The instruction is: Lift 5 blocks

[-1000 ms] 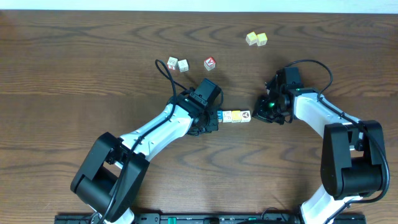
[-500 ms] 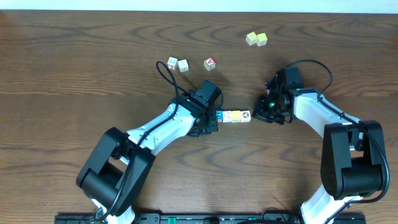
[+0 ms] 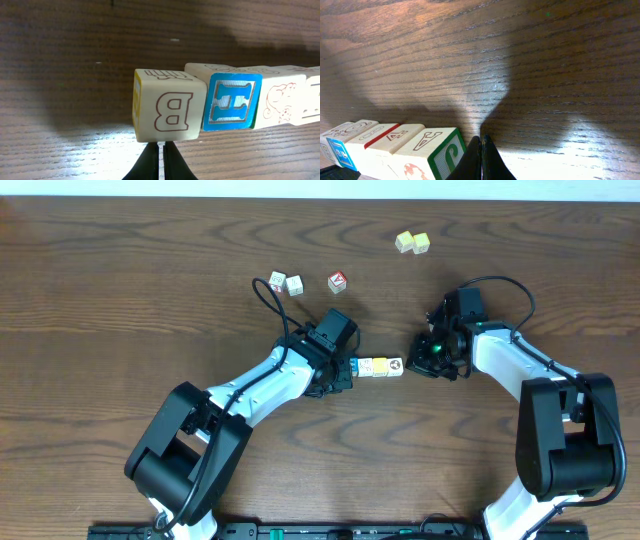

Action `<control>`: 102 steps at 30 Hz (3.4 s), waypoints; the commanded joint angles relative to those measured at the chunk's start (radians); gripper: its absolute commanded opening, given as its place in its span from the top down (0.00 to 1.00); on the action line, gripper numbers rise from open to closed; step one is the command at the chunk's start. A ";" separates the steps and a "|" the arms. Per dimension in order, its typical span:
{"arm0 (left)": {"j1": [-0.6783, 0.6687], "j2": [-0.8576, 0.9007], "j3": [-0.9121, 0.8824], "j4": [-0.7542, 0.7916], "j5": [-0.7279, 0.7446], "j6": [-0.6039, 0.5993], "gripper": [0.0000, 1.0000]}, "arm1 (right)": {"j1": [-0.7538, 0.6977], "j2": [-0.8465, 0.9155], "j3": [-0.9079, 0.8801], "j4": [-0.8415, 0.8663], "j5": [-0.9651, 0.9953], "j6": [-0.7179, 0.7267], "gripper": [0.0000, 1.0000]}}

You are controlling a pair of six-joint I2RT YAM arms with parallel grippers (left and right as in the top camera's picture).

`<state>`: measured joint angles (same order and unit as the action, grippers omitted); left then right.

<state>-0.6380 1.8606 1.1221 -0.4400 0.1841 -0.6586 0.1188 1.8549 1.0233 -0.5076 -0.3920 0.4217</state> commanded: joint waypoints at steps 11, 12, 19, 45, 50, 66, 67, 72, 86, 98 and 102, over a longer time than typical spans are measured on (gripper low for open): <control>-0.003 0.008 -0.009 0.021 -0.010 -0.008 0.93 | 0.006 0.009 -0.005 -0.002 0.002 0.012 0.99; -0.003 0.008 -0.009 0.024 -0.010 -0.008 0.93 | 0.006 0.009 -0.005 -0.002 0.002 0.011 0.99; -0.003 0.008 -0.009 0.031 -0.010 -0.008 0.93 | 0.006 0.009 -0.005 -0.005 0.002 0.011 0.99; 0.068 -0.233 -0.007 -0.123 0.015 0.055 0.93 | 0.006 0.009 -0.005 -0.006 -0.006 0.020 0.99; 0.165 -0.240 -0.008 -0.179 -0.027 0.056 0.93 | 0.006 0.009 -0.005 -0.010 -0.009 0.057 0.99; 0.195 -0.138 -0.008 -0.146 -0.013 0.078 0.93 | 0.007 0.009 -0.005 -0.018 -0.032 0.116 0.99; 0.195 -0.121 -0.008 -0.135 -0.012 0.078 0.93 | 0.006 0.009 -0.005 -0.018 -0.032 0.116 0.99; 0.195 -0.055 -0.008 -0.055 0.095 0.114 0.93 | 0.006 0.009 -0.005 -0.018 -0.032 0.101 0.99; 0.195 0.049 -0.008 0.057 0.157 0.123 0.93 | 0.006 0.009 -0.005 -0.016 -0.032 -0.018 0.99; 0.194 0.069 -0.008 0.066 0.188 0.129 0.93 | 0.006 0.009 -0.005 -0.016 -0.032 -0.086 0.99; 0.194 0.069 -0.008 0.085 0.252 0.151 0.93 | 0.006 0.009 -0.005 -0.016 -0.056 -0.086 0.99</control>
<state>-0.4431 1.9190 1.1210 -0.3626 0.3779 -0.5415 0.1188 1.8549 1.0229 -0.5251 -0.4179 0.3569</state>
